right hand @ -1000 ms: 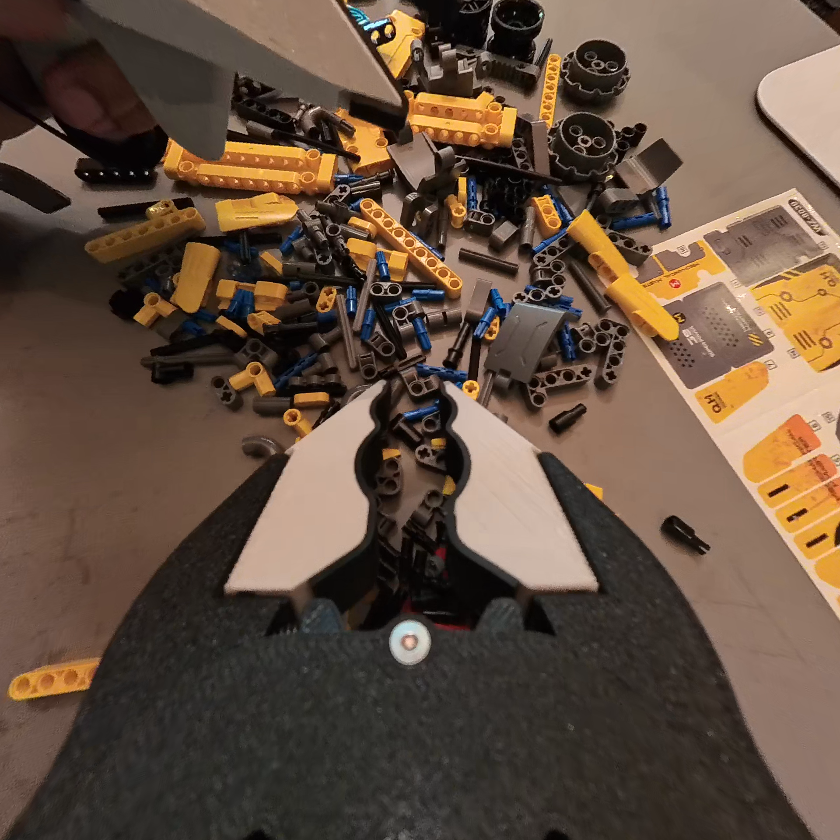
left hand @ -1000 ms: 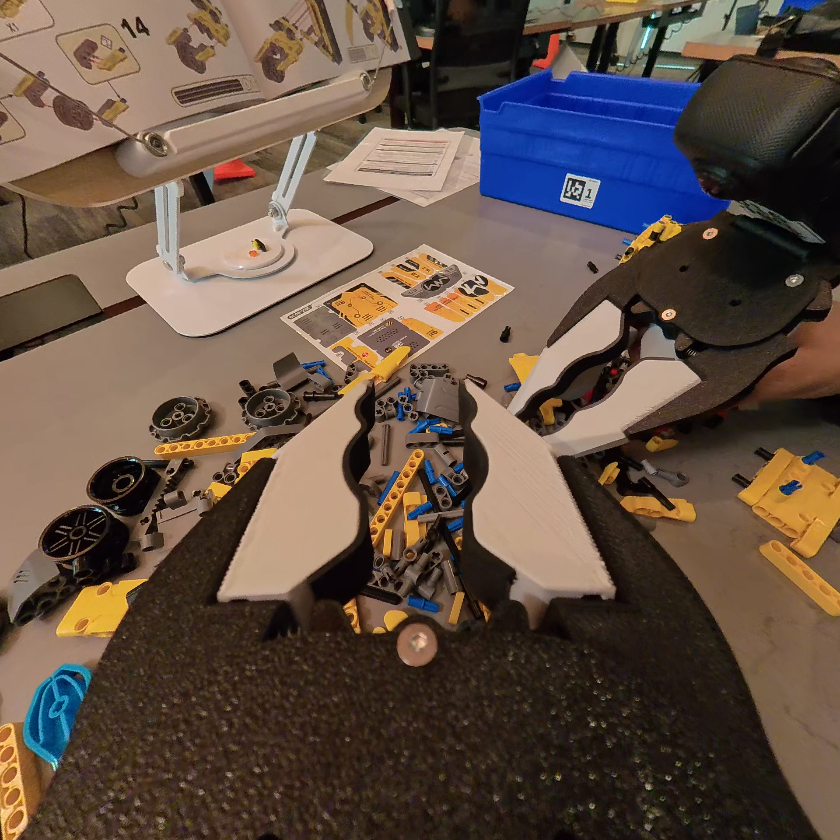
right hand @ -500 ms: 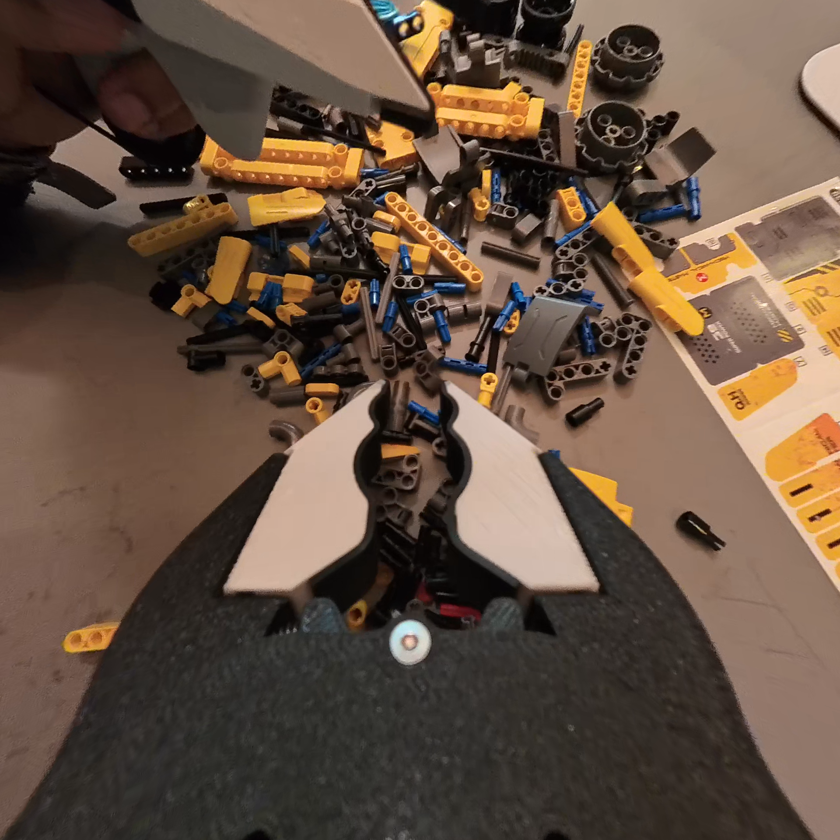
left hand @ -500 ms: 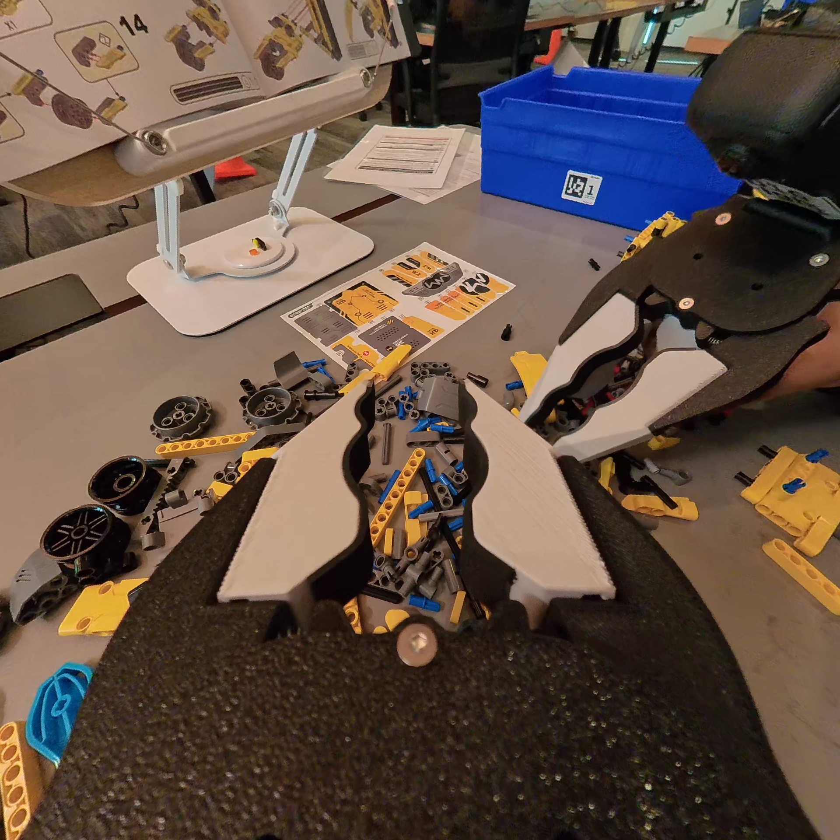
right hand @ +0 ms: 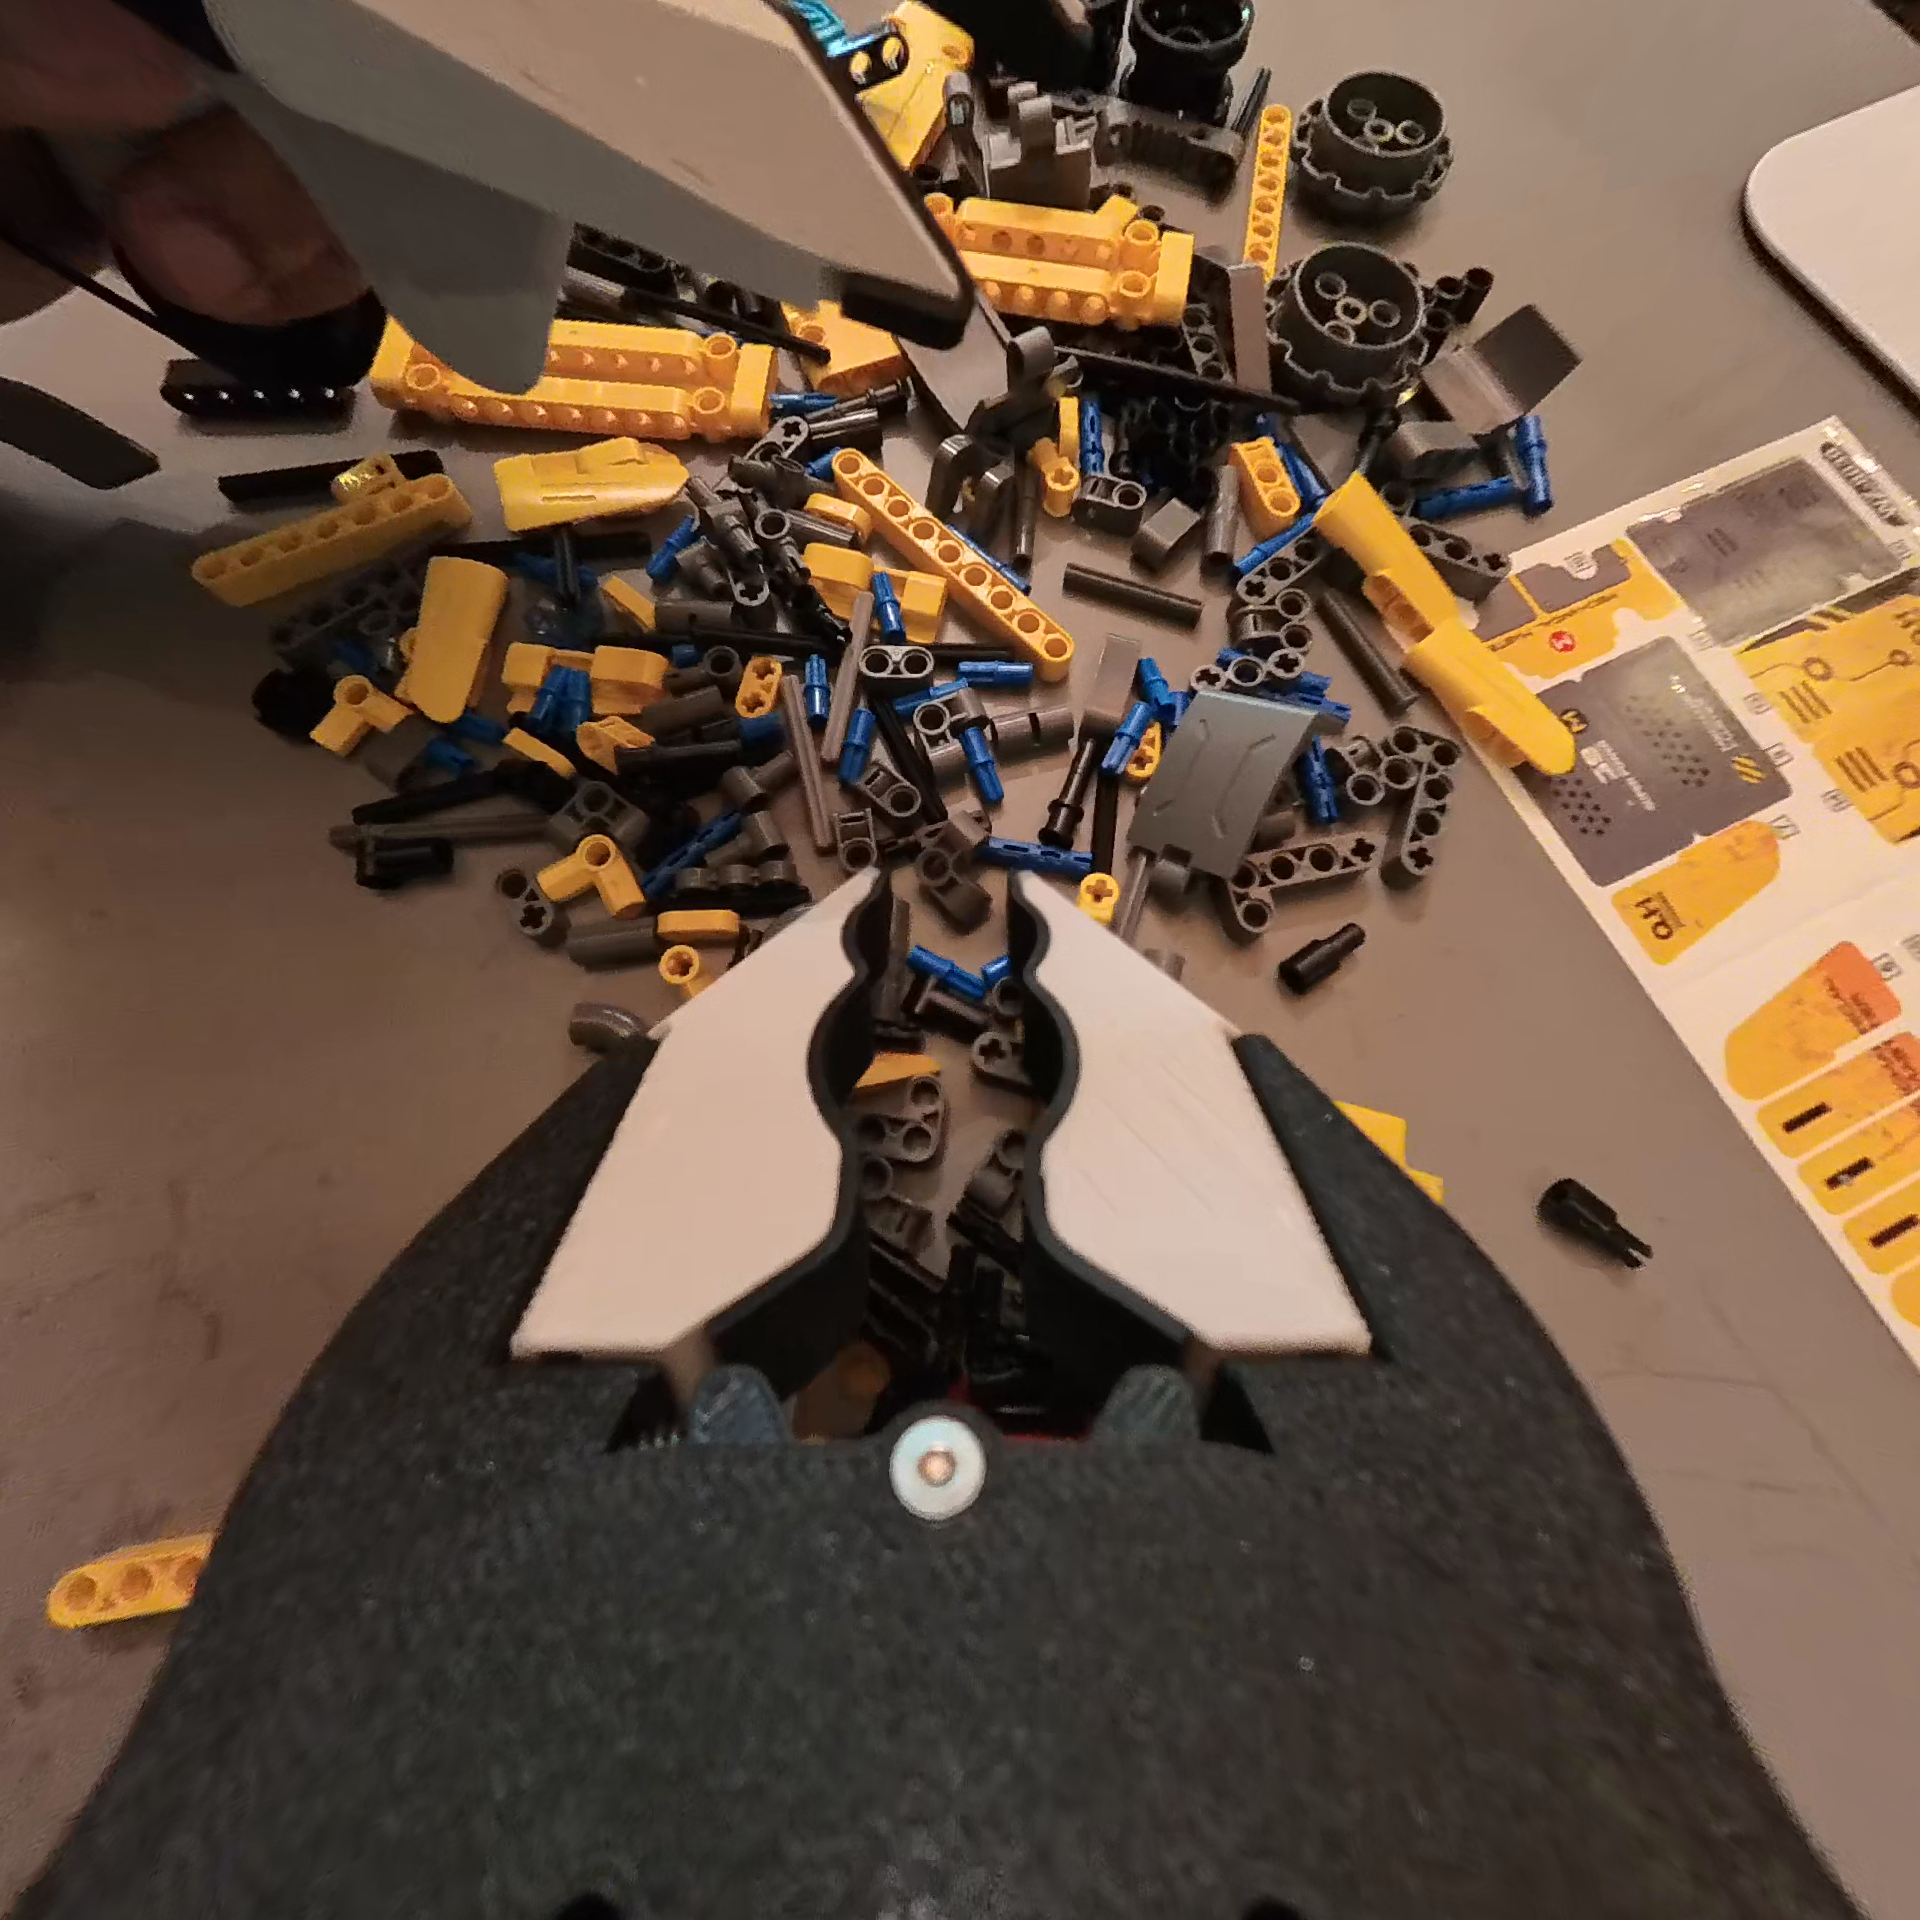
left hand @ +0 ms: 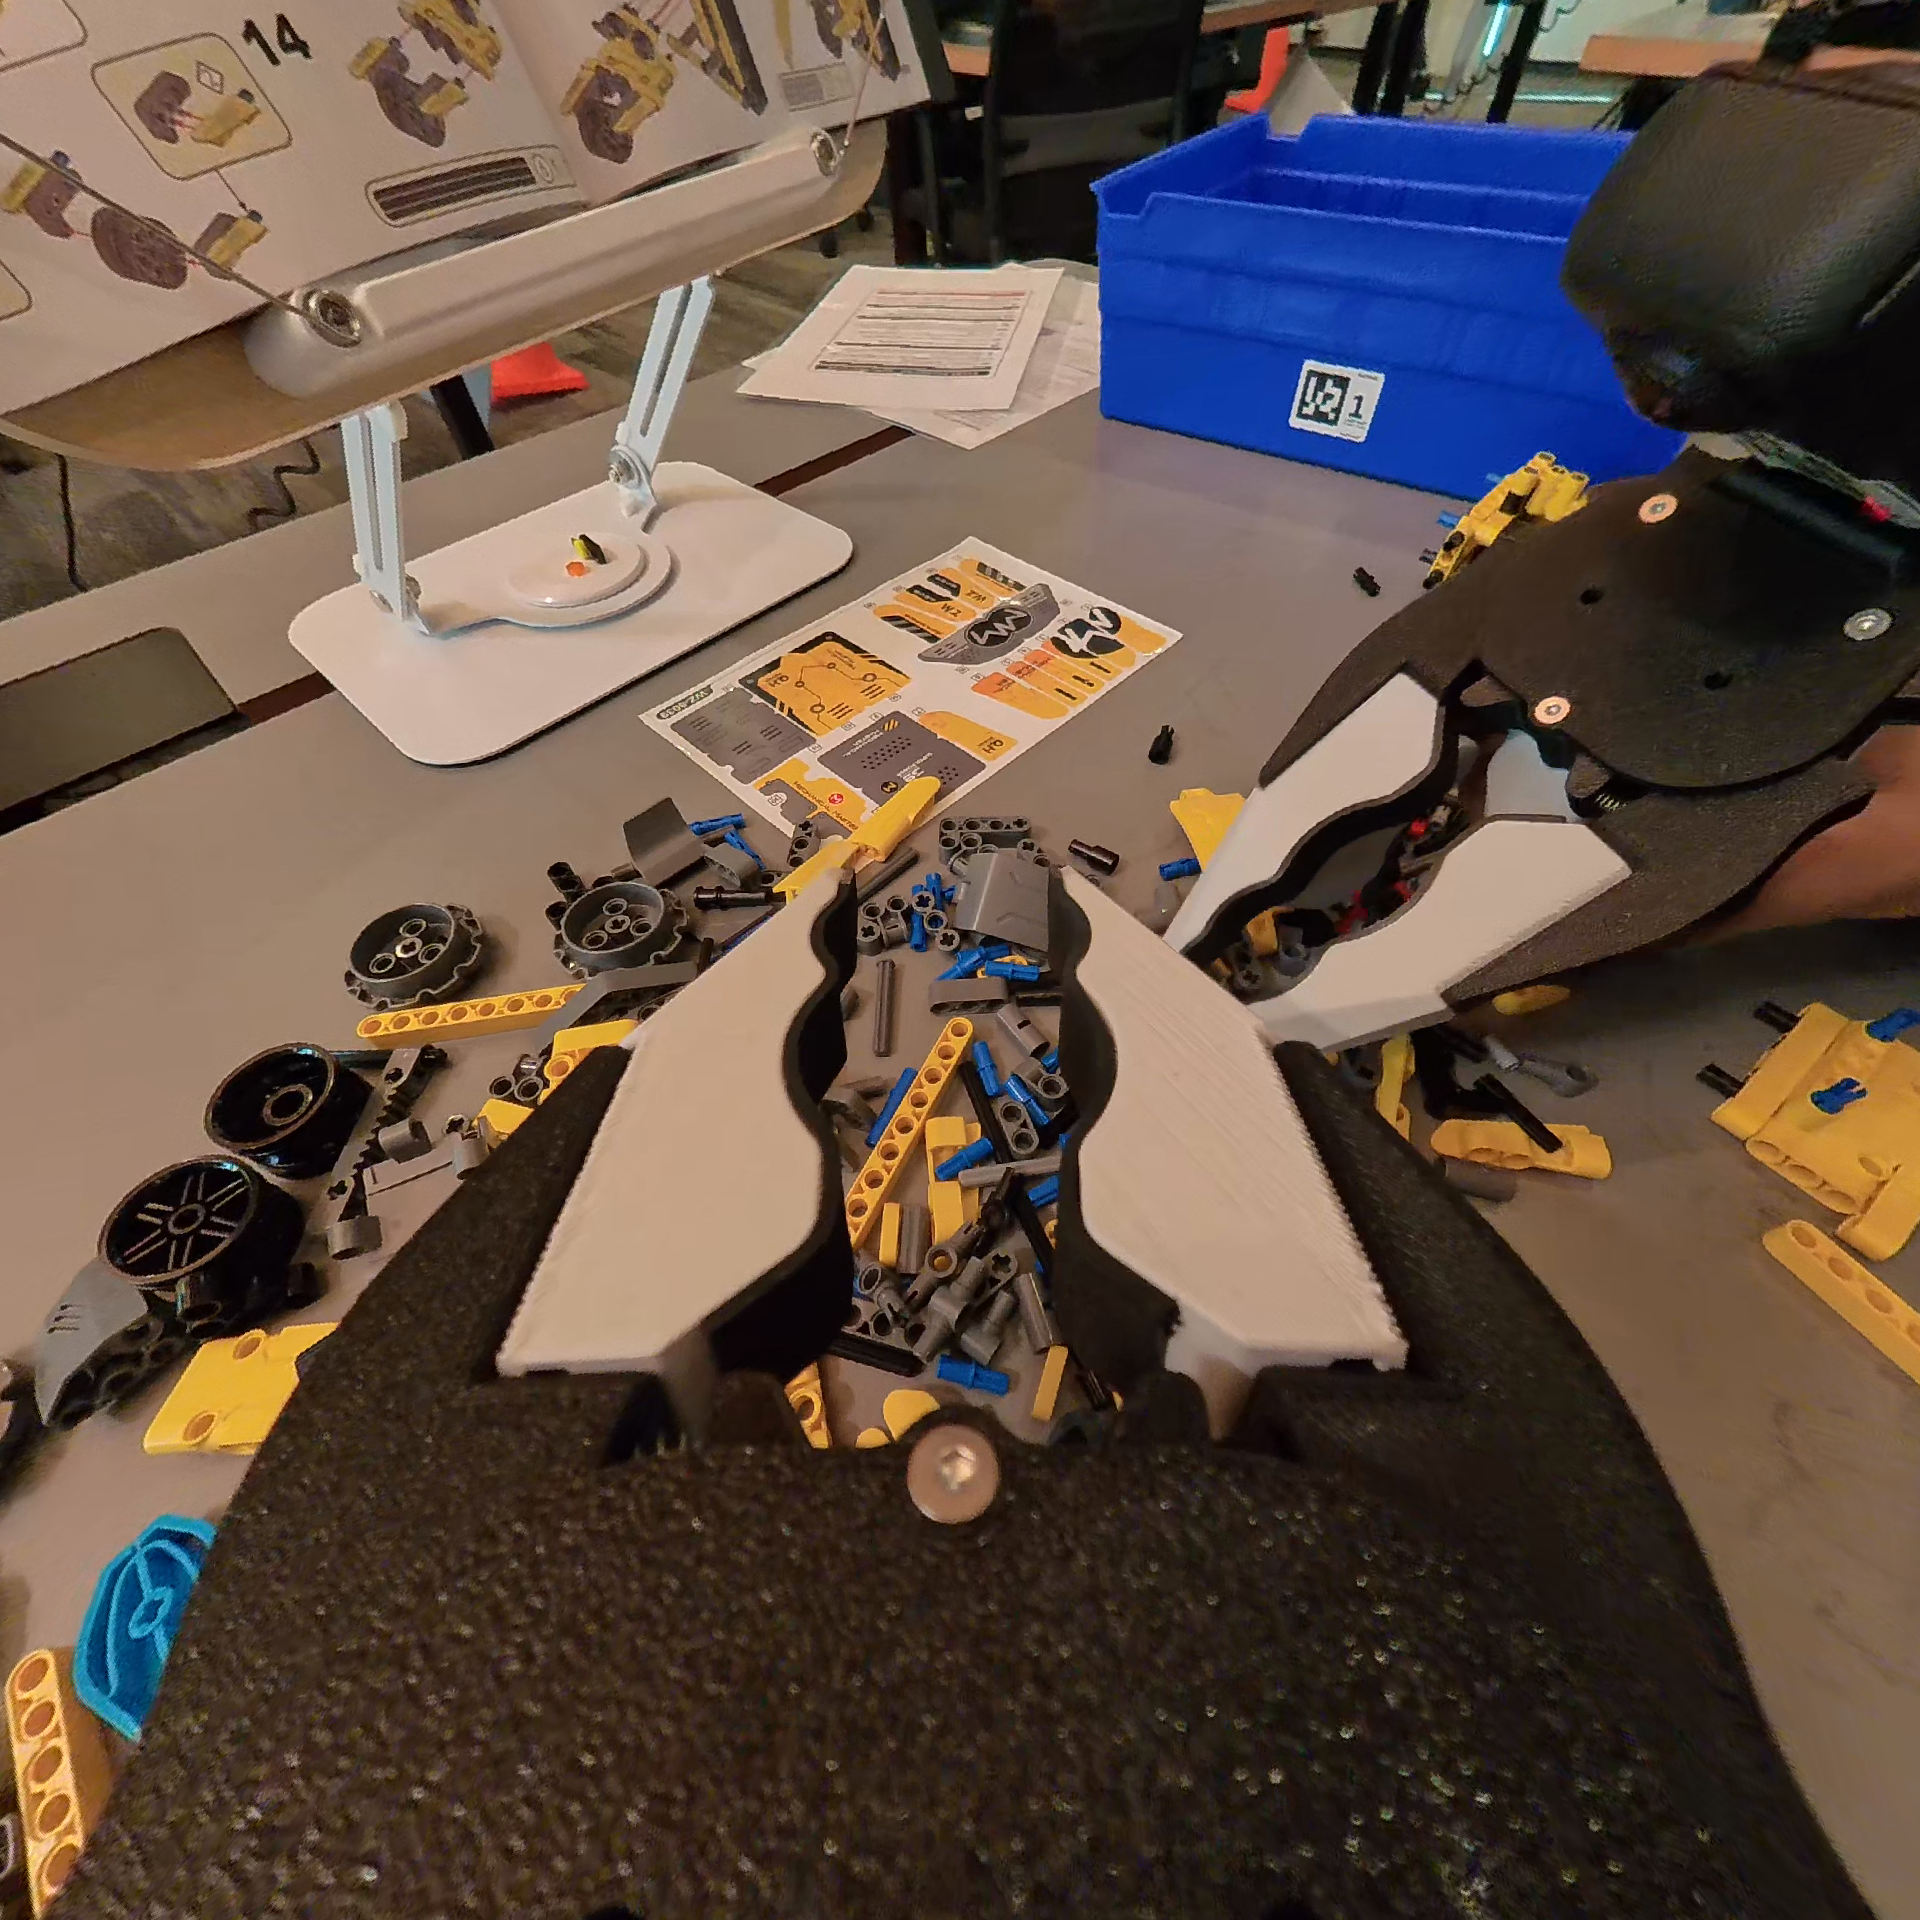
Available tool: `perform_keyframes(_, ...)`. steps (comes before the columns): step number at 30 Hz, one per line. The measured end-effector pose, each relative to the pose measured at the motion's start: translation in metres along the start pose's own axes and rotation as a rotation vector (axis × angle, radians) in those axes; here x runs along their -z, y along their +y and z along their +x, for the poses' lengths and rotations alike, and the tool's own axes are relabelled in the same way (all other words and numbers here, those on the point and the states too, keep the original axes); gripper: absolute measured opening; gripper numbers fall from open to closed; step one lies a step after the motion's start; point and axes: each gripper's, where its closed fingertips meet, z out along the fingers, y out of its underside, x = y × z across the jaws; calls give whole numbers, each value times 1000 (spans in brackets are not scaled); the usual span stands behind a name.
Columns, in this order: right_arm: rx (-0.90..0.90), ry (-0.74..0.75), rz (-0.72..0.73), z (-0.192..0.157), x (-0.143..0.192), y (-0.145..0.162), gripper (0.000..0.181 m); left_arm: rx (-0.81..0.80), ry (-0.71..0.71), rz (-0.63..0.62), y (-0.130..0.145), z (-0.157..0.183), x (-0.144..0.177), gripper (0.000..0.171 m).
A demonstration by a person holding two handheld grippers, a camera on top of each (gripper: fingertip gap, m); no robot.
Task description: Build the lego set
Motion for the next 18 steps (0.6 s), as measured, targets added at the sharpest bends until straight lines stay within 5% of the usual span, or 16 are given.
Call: perform_keyframes(18,-31,-6,47,4,4,-6,7,-4,6,-2,1,1,-1,36)
